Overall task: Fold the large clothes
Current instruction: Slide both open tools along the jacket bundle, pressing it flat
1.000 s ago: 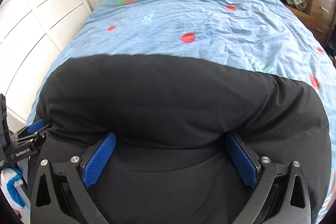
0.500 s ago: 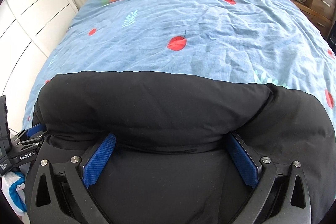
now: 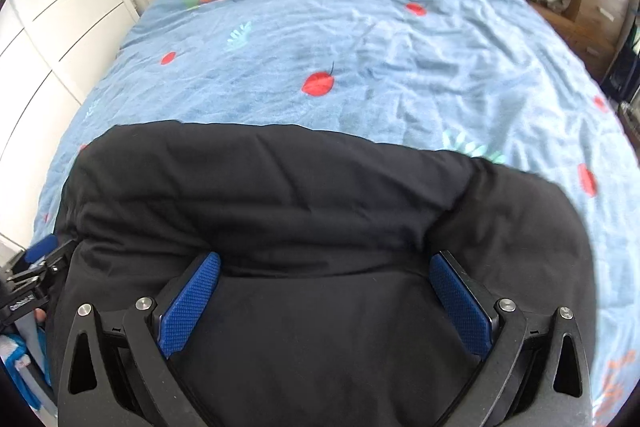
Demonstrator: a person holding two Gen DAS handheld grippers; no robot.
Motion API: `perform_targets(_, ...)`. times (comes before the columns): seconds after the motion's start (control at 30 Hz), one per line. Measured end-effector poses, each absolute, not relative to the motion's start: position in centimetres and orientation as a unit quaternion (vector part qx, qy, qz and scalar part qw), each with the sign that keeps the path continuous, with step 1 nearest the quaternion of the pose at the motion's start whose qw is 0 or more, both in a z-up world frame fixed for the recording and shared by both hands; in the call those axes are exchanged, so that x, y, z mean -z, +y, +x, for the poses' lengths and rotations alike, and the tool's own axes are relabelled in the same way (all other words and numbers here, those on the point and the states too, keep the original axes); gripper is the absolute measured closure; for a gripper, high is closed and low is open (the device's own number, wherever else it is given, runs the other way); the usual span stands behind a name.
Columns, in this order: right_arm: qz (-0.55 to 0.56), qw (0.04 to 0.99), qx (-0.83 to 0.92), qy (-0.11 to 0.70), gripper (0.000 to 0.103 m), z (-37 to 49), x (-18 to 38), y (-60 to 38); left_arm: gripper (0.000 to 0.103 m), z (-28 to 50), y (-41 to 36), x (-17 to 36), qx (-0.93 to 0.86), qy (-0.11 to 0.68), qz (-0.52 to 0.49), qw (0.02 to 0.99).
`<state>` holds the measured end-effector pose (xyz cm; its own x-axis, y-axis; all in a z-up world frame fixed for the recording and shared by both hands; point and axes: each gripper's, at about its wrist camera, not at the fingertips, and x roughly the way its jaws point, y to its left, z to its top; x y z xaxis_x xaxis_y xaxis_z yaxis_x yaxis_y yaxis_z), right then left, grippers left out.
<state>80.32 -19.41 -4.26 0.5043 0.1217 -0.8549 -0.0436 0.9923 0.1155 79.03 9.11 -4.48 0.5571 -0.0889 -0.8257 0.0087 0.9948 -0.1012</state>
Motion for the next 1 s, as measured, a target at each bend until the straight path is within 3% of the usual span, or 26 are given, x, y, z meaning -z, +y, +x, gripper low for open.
perform_targets(0.17, 0.038, 0.872, -0.098, 0.479, 0.001, 73.7, 1.8, -18.8, 0.0, 73.0, 7.9, 3.2, 0.072, 0.459, -0.052, 0.884)
perform_targets(0.33, 0.027, 0.866, -0.109, 0.487, 0.001, 68.9, 3.3, -19.2, 0.0, 69.5, 7.6, 4.8, 0.087, 0.469, -0.061, 0.877)
perform_targets(0.7, 0.029, 0.851, 0.002, 0.524, 0.001, 67.0, 6.0, -27.5, 0.0, 65.5, 10.5, 4.8, 0.055, 0.48, 0.0, 0.876)
perform_targets(1.0, 0.025, 0.876, -0.081, 0.474, 0.001, 64.9, 2.0, -21.3, 0.0, 64.7, 8.1, 3.5, 0.064, 0.45, -0.007, 0.891)
